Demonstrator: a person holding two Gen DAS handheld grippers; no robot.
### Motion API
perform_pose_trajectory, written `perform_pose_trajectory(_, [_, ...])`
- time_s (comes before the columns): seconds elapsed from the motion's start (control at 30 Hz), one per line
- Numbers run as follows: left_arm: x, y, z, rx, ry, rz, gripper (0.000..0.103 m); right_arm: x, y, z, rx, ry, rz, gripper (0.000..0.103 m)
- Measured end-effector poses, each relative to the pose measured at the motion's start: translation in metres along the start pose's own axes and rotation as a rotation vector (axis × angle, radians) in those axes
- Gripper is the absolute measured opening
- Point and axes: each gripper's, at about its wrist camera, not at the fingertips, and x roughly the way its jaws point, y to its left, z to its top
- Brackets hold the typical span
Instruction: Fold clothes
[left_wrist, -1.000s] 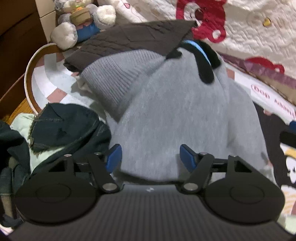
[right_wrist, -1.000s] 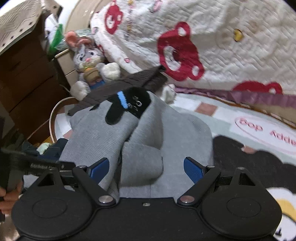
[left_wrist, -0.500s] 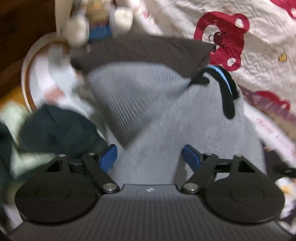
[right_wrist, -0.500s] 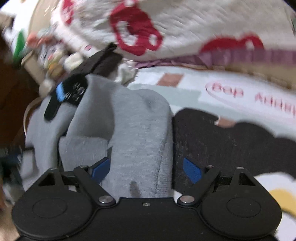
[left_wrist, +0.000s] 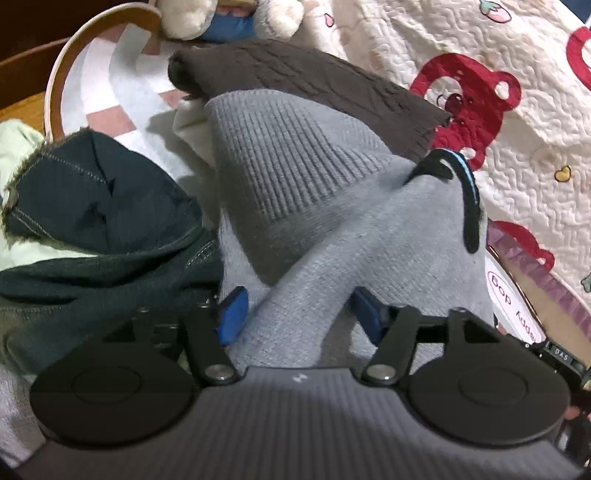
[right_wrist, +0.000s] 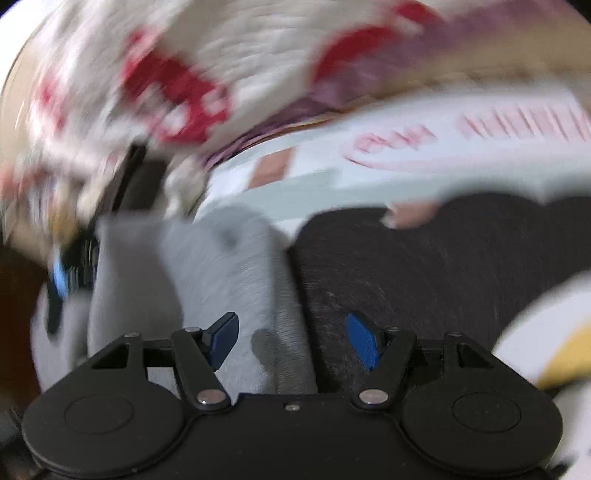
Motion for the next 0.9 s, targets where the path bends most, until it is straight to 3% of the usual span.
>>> perform_pose_trajectory(0.1, [0.011,0.005,-0.001,-0.040,0.070,-0.067,0.081,0.005,-0.020,0.000,0.123,-0.001,0.033,0.071])
perform_pose_trajectory(0.23, [0.030,0.015,-0.007,-0.135,0.177,-0.195,0.082,0.013,-0.031,-0.004,0.245,-0.024,0.140,0.072])
perform_pose_trajectory(0.27, [0.033,0.017,-0.007,-0.156,0.182,-0.217,0.078,0.020,-0.031,-0.005,0.278,-0.008,0.182,0.072])
perform_pose_trajectory(0.3, [0.034,0.017,-0.007,-0.155,0.179,-0.222,0.063,0.028,-0.031,-0.006,0.309,0.009,0.221,0.072])
perform_pose_trajectory(0.33, [0.034,0.014,-0.007,-0.136,0.177,-0.219,0.057,0.035,-0.026,-0.007,0.318,0.030,0.244,0.072])
perform_pose_trajectory(0.4, [0.030,0.005,-0.010,-0.072,0.162,-0.200,0.043,0.046,-0.008,-0.006,0.265,0.061,0.244,0.077])
perform_pose_trajectory(0.47, [0.024,-0.008,-0.013,0.014,0.135,-0.195,0.039,0.054,0.011,-0.007,0.229,0.101,0.276,0.077])
perform_pose_trajectory(0.53, [0.020,-0.017,-0.014,0.066,0.139,-0.258,0.039,0.059,0.034,-0.008,0.176,0.140,0.322,0.080])
perform_pose_trajectory(0.6, [0.021,-0.016,-0.014,0.044,0.144,-0.285,0.047,0.060,0.062,-0.010,0.072,0.169,0.345,0.089])
perform_pose_trajectory(0.73, [0.026,-0.015,-0.015,0.023,0.140,-0.234,0.059,0.064,0.118,-0.018,-0.188,0.177,0.221,0.092])
perform_pose_trajectory(0.8, [0.031,-0.019,-0.016,0.028,0.152,-0.231,0.075,0.072,0.130,-0.019,-0.215,0.175,0.138,0.096])
perform_pose_trajectory(0.9, [0.041,-0.021,-0.018,0.025,0.184,-0.215,0.086,0.089,0.141,-0.020,-0.256,0.178,0.042,0.103])
